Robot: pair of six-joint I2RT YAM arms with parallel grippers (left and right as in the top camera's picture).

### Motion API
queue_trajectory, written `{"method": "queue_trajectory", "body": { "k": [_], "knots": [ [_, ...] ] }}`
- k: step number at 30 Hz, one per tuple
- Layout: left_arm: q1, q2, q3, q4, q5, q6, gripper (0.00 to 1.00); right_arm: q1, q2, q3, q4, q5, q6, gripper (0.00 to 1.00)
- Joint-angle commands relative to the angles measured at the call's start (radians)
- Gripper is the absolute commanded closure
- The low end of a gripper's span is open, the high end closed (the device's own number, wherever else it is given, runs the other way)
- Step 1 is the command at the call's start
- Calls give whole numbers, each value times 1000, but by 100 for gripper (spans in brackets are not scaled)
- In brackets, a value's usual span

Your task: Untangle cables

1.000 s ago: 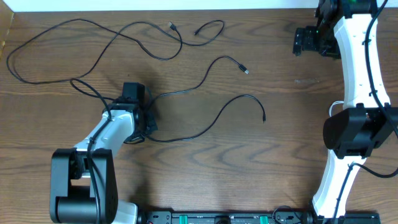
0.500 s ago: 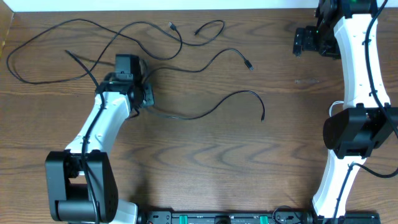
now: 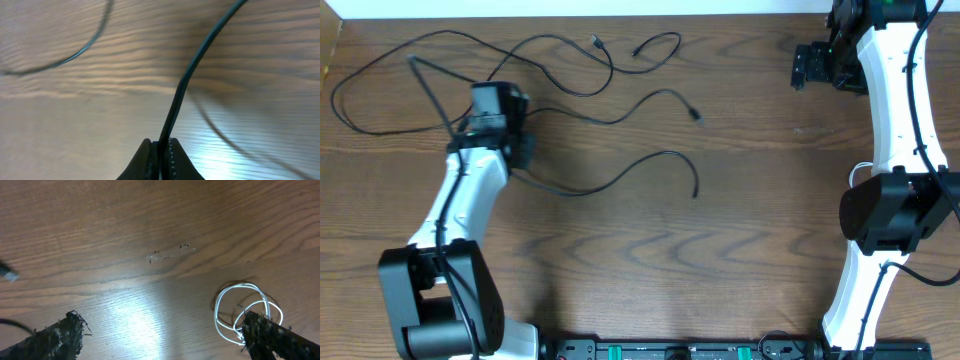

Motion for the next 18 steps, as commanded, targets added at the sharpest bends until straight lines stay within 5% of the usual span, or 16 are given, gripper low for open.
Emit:
{"method": "queue_trajectory", "body": {
  "k": [1,8,18],
  "knots": [
    [101,-13,6,23,-38,59,92,0,-36,18,-1,4,11,1],
    [268,-13,6,162,-39,198,92,-1,-36,18,-1,4,11,1],
    [428,-10,6,518,-18,197,92,-1,-36,18,-2,4,11,1]
  ]
}}
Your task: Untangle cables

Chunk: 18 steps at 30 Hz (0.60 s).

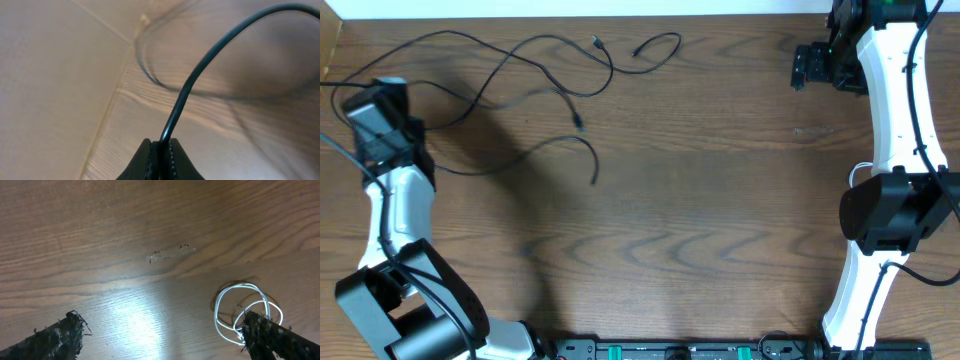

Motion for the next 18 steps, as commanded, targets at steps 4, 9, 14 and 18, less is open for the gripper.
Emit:
{"method": "queue_trajectory", "body": {
  "k": [4,9,14,18],
  "knots": [
    [132,11,7,74,45,16,92,-1,-36,18,-1,4,11,1],
    [183,41,7,106,47,16,75,-1,-36,18,-1,4,11,1],
    [187,57,7,125,47,13,5,-1,-36,18,-1,4,11,1],
    [187,57,7,111,47,-49,4,-1,-36,18,-1,4,11,1]
  ]
}}
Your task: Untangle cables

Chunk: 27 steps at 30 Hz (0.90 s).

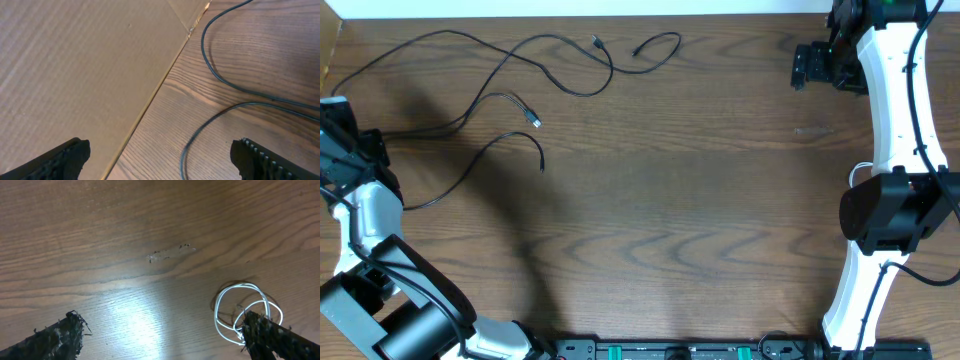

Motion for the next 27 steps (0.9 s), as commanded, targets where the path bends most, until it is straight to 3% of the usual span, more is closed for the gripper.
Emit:
{"method": "queue_trajectory", "body": {
  "k": [1,4,11,22,27],
  "knots": [
    [-1,8,7,-20,12,-93,4,-1,-36,18,-2,4,11,1],
    [-1,8,7,-88,75,-216,4,-1,-36,18,-1,4,11,1],
    [-61,8,7,-177,315,-236,4,0,-36,18,-2,4,11,1],
    [-348,-61,7,-143,327,-462,4,0,-36,18,-1,4,11,1],
    [-494,-63,7,-236,328,-709,4,0,-36,18,-1,4,11,1]
  ]
}}
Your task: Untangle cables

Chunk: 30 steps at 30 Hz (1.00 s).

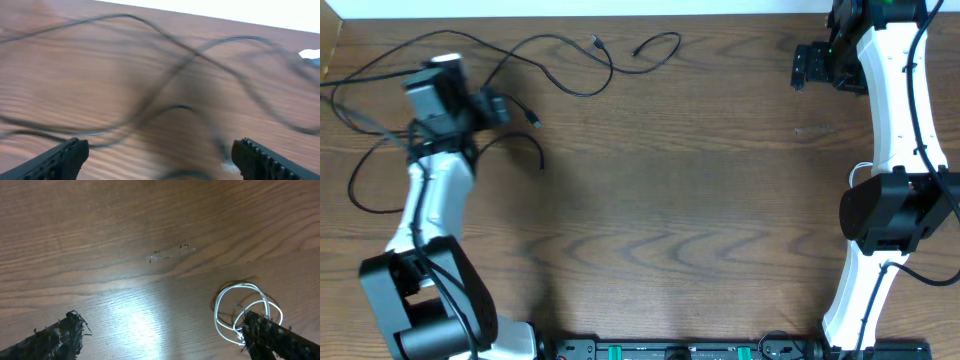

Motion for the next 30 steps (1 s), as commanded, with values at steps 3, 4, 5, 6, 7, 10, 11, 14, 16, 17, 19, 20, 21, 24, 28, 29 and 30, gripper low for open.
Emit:
{"method": "queue_trajectory", "body": {
  "k": [3,4,5,6,7,10,11,14,16,17,19,20,21,24,28,29,30],
  "knots": [
    [-152,-18,7,-129,25,-441,4,0,-36,18,-2,4,11,1],
    [-182,-18,7,-164,51,-513,3,0,-36,18,-2,4,11,1],
    [-217,-18,6,-208,92,-581,4,0,-36,18,-2,4,11,1],
    [-241,-18,6,-238,124,-617,4,0,-36,18,-2,4,11,1],
    [-267,-18,6,-271,156,-640,4,0,-36,18,-2,4,11,1],
    [-343,-18,6,-365,195,-653,4,0,-36,18,-2,4,11,1],
    [-383,-18,6,-423,194,-653,4,0,-36,18,-2,4,11,1],
    [-446,-18,5,-550,192,-650,4,0,-36,18,-2,4,11,1],
    [-481,-18,5,-637,192,-623,4,0,-36,18,-2,4,11,1],
    [-495,-18,5,-678,192,-605,3,0,-36,18,-2,4,11,1],
    [-519,-18,5,-751,192,-567,3,0,-36,18,-2,4,11,1],
    [-532,-18,3,-787,192,-554,4,0,-36,18,-2,4,11,1],
    [-542,-18,0,-810,191,-554,4,0,-36,18,-2,4,11,1],
    [-568,-18,-11,-866,192,-555,4,0,-36,18,-2,4,11,1],
    [-601,-18,-43,-908,192,-555,4,0,-36,18,0,1,13,1],
    [-608,-18,-51,-915,192,-554,4,0,-36,18,13,-7,15,1],
    [-615,-18,-57,-925,192,-553,4,0,-36,18,38,-14,15,1]
  ]
}}
